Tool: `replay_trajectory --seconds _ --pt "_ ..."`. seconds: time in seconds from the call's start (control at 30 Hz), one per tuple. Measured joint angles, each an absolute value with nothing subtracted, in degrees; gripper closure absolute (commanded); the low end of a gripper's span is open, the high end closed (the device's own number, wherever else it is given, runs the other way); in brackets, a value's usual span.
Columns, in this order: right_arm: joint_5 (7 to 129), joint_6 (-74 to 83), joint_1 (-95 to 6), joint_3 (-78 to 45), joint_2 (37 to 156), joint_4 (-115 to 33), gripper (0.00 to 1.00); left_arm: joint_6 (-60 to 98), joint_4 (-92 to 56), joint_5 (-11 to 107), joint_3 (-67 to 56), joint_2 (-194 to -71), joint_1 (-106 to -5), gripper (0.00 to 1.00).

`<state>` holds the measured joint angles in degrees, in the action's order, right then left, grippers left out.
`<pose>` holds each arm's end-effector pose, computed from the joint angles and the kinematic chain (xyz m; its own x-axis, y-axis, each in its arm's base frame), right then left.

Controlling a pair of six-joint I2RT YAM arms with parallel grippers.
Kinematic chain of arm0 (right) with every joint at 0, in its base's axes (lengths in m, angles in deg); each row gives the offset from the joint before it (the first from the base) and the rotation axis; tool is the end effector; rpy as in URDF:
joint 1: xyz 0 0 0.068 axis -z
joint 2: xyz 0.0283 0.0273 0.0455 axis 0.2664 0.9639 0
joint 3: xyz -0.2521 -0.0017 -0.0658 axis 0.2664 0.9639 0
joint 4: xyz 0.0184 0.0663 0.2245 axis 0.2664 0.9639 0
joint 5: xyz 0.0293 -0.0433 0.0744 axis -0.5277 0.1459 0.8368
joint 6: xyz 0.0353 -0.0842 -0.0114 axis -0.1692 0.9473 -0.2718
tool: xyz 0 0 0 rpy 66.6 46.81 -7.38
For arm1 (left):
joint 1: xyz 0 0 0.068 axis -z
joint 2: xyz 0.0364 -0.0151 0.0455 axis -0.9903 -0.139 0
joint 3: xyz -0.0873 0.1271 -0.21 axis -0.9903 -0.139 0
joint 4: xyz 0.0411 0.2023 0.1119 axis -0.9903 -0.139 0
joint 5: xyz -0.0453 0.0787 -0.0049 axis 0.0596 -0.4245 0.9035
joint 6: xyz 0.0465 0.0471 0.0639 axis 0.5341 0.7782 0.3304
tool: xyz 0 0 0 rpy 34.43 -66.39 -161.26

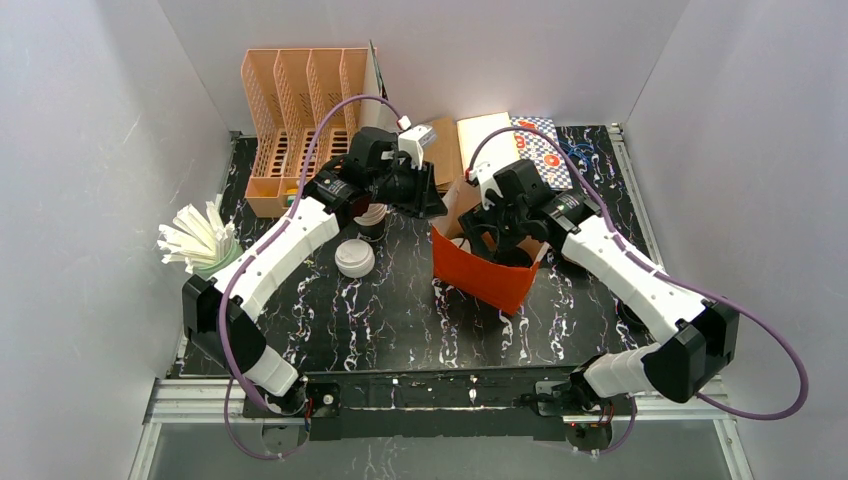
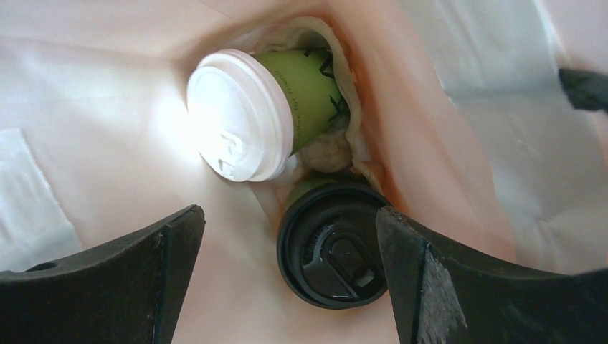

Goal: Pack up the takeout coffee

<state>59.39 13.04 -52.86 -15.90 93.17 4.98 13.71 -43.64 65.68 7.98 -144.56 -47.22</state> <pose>0.2307 0.1748 0.2904 -0.5799 -0.4850 -0.6545 -0.6193 0.7845 -0.0327 0.2770 -0.2367 0.3531 -0.5843 0.0865 -0.8069 0.6980 0.5607 -0.4454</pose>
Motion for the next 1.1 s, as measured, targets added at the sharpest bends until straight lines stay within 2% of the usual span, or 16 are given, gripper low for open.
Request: replay_trajectory --seconds 0.13,0.5,0.77,1.1 --pt "60.87 11.56 -52.88 -15.90 91.71 3.26 0.02 13.40 -43.60 65.99 7.82 -144.56 -46.85 1.00" --pt "67.30 8.10 -52.97 -15.01 85.87 -5.62 0.02 14.10 -44.08 65.62 7.89 -145.52 -45.87 1.00" --pt "71.71 4.39 -52.97 -14.68 85.63 -11.69 0.03 14.19 -44.43 64.20 8.28 -145.89 -45.82 1.00" --pt "78.08 -1.16 -52.97 -13.93 86.55 -12.37 0.05 12.13 -44.60 62.56 8.28 -144.82 -45.80 1.00"
